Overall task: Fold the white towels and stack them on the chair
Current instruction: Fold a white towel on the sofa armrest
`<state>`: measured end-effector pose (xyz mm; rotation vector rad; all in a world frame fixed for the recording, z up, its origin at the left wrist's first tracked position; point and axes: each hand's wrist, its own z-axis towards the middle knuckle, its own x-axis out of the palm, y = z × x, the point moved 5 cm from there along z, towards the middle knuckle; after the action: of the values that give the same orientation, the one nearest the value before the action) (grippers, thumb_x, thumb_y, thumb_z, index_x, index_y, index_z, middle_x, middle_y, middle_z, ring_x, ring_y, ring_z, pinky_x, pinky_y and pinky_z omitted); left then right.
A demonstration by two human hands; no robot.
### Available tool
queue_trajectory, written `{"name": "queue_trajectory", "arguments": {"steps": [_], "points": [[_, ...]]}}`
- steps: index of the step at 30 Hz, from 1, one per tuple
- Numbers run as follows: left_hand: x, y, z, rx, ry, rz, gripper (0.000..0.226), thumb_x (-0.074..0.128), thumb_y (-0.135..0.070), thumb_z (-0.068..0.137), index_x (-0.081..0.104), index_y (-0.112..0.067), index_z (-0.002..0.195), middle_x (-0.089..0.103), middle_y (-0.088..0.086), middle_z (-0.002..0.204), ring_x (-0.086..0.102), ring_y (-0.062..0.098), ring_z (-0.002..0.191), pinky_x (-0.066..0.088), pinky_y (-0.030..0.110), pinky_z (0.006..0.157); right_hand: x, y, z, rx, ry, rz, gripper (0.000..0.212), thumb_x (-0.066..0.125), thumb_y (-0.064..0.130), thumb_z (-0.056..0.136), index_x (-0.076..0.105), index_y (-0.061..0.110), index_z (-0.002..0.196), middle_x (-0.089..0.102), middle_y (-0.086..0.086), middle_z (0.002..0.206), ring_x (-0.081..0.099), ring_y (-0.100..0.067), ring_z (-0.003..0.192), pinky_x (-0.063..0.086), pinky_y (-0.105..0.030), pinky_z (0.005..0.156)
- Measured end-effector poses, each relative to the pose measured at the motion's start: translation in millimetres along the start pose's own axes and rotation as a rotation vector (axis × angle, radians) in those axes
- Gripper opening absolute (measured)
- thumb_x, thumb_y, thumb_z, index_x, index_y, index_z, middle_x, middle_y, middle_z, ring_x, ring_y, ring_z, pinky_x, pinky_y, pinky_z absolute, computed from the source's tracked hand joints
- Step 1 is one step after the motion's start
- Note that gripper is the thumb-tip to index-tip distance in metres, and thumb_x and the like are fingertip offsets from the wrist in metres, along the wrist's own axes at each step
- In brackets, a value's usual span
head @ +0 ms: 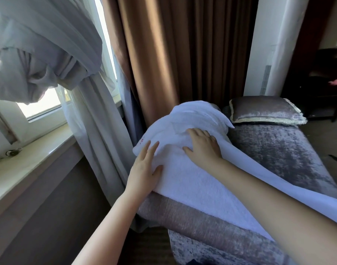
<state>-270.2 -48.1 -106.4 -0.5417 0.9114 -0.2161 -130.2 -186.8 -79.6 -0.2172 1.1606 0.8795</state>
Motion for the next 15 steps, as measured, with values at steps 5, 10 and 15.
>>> {"name": "queue_trajectory", "arguments": {"steps": [5, 10, 15], "points": [[-11.2, -1.6, 22.1, -0.064, -0.287, 0.037, 0.042, 0.066, -0.005, 0.084, 0.053, -0.008, 0.123, 0.045, 0.006, 0.133, 0.048, 0.025, 0.117, 0.047, 0.037, 0.087, -8.9, 4.9, -11.7, -0.104, -0.092, 0.053, 0.024, 0.058, 0.023, 0.092, 0.054, 0.019, 0.116, 0.054, 0.006, 0.121, 0.049, -0.018, 0.113, 0.031, -0.029, 0.091], [0.2, -26.2, 21.4, 0.162, -0.371, 0.270, 0.030, 0.069, -0.007, 0.080, 0.061, -0.007, 0.109, 0.059, 0.010, 0.114, 0.051, 0.030, 0.103, 0.042, 0.038, 0.083, -23.4, -26.2, -61.4, -0.150, -0.142, 0.049, 0.014, 0.063, 0.018, 0.088, 0.062, 0.016, 0.103, 0.060, 0.003, 0.107, 0.054, -0.022, 0.104, 0.036, -0.033, 0.086], [64.1, -70.2, -9.6, 0.518, 0.011, 0.229, 0.026, 0.049, -0.024, 0.089, 0.071, -0.014, 0.097, 0.068, 0.001, 0.107, 0.060, 0.027, 0.102, 0.044, 0.036, 0.088, -53.2, -97.9, -122.0, 0.020, -0.128, -0.009, 0.007, 0.059, 0.017, 0.093, 0.064, 0.015, 0.097, 0.062, 0.002, 0.100, 0.053, -0.022, 0.099, 0.044, -0.037, 0.081]]}}
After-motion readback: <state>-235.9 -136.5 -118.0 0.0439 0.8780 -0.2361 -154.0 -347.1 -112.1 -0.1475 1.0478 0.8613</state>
